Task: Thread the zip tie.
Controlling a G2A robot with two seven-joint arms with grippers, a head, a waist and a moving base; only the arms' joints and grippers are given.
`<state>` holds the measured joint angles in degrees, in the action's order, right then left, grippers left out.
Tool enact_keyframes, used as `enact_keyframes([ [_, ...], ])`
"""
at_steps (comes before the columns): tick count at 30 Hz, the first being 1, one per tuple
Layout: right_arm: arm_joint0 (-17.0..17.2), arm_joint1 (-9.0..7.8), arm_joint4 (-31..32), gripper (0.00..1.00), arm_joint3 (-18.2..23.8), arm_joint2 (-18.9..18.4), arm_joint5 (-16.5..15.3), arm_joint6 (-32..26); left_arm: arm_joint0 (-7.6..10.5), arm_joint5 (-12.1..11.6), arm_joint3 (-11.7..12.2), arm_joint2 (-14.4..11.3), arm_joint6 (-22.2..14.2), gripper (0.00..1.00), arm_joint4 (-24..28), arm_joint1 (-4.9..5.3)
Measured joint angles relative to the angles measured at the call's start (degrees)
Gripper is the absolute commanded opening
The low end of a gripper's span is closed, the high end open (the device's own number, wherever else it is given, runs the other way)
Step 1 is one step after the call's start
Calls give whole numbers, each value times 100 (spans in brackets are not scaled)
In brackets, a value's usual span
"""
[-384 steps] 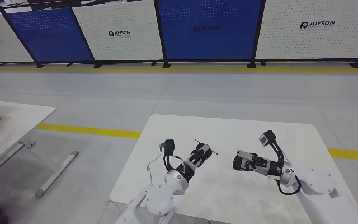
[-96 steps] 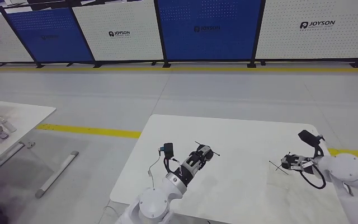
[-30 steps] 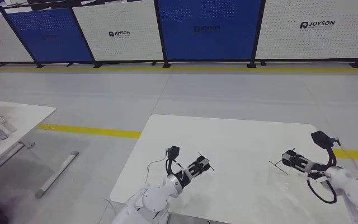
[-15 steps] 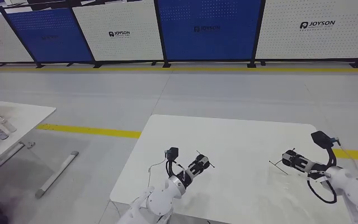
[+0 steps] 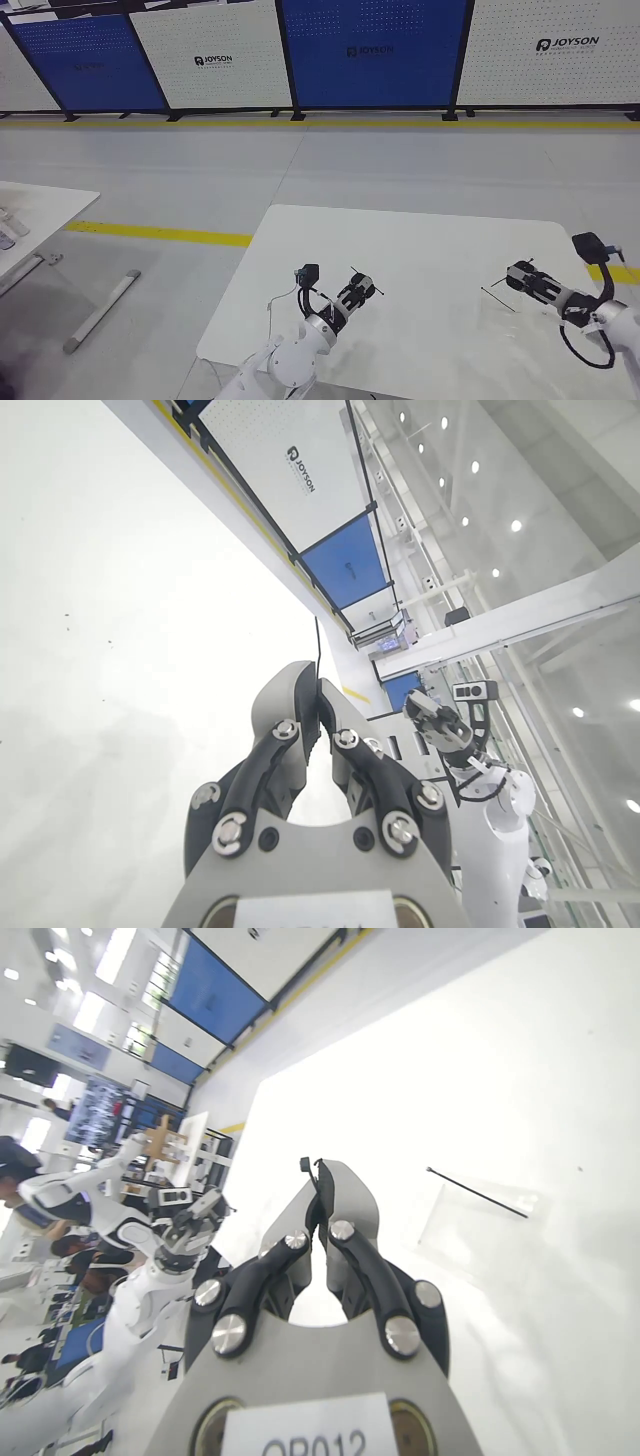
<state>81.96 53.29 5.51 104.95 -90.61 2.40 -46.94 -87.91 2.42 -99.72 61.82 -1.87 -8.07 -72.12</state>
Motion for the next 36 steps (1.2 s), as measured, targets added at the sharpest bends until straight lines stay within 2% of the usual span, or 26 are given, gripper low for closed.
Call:
enact_keyframes([
  [3,413,23,-136,0,359,-141,-199,441,0,0,0,0,0,0,0,0],
  [7,625,81,85,0,684,237,-47,952,0,0,0,0,0,0,0,0],
  [10,549,96,185,0,649,507,12,870,0,0,0,0,0,0,0,0],
  [27,559,99,175,0,645,494,-2,887,0,0,0,0,0,0,0,0],
  [32,720,154,-58,0,541,573,-306,1420,0,0,0,0,0,0,0,0],
  [36,917,225,94,0,518,893,-587,2029,0,0,0,0,0,0,0,0],
])
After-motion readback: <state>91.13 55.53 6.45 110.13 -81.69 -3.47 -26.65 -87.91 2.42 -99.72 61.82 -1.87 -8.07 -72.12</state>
